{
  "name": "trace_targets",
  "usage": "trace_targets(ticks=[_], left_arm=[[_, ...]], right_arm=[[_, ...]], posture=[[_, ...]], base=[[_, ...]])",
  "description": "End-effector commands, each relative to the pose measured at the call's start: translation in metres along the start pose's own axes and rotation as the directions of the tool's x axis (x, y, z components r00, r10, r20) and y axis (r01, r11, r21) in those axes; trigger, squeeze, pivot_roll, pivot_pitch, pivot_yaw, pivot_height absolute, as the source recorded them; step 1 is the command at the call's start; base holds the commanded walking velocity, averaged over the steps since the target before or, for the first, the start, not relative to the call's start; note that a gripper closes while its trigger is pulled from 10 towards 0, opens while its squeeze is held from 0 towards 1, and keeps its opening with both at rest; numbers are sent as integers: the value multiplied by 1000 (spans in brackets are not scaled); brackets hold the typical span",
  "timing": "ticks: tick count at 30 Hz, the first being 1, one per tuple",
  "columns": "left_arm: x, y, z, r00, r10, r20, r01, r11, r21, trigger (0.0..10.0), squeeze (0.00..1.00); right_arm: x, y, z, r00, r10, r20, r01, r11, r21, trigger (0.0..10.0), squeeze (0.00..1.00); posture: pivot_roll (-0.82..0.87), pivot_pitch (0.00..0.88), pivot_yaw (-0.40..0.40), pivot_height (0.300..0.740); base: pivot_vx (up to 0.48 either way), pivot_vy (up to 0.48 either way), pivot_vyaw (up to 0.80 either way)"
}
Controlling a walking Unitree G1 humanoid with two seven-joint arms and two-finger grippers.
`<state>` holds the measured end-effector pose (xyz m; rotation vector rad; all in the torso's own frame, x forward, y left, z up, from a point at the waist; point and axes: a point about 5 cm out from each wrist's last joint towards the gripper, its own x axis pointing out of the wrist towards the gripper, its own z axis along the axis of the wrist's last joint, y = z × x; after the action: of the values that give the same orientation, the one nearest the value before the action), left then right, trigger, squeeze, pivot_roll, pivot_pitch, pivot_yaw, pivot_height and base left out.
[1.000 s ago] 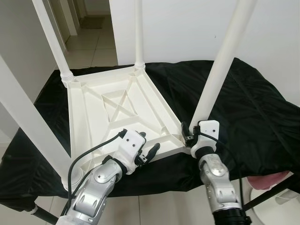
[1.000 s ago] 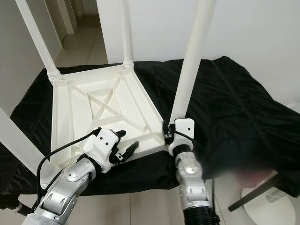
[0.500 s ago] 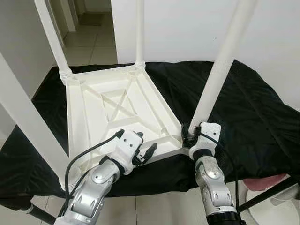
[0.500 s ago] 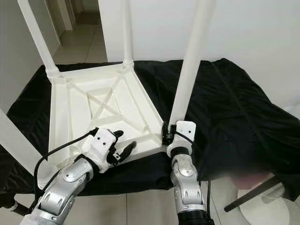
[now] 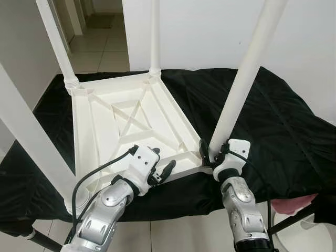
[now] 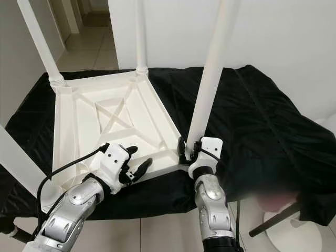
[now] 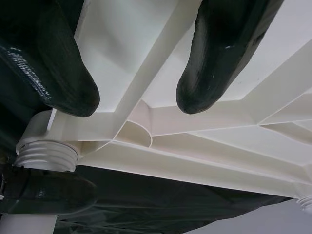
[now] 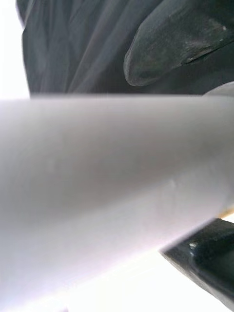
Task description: Building children table
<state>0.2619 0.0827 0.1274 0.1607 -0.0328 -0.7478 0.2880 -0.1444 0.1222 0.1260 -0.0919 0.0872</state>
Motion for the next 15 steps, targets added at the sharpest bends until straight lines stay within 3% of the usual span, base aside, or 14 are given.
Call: trace_targets(ticks=[1, 9, 12, 13, 15], left_arm=[[-2, 0, 1, 1000, -15, 5, 15, 1000, 13, 10000, 0], [-3, -7, 5, 996, -88, 35, 88, 996, -3, 10000, 0], [-7, -10, 0, 989, -148, -3, 148, 989, 27, 10000, 0], [-10, -13, -4, 981, -190, -41, 192, 979, 70, 10000, 0], [-11, -15, -5, 977, -208, -49, 211, 975, 64, 10000, 0]], right_arm=[[-1, 1, -3, 998, 61, 9, -61, 998, 1, 10000, 0], [2, -2, 0, 984, 179, 13, -179, 983, -27, 10000, 0], [3, -9, 2, 957, 290, 12, -288, 953, -93, 10000, 0], [3, -13, 2, 941, 337, 0, -335, 936, -111, 10000, 0], [3, -15, 2, 925, 381, -13, -379, 918, -115, 10000, 0]], posture=[[-4, 0, -11, 740], [0, 0, -4, 740], [1, 0, 0, 740], [2, 0, -1, 740], [2, 0, 1, 740]], base=[[0, 0, 0], [0, 0, 0], [0, 0, 0], [0, 0, 0], [0, 0, 0]])
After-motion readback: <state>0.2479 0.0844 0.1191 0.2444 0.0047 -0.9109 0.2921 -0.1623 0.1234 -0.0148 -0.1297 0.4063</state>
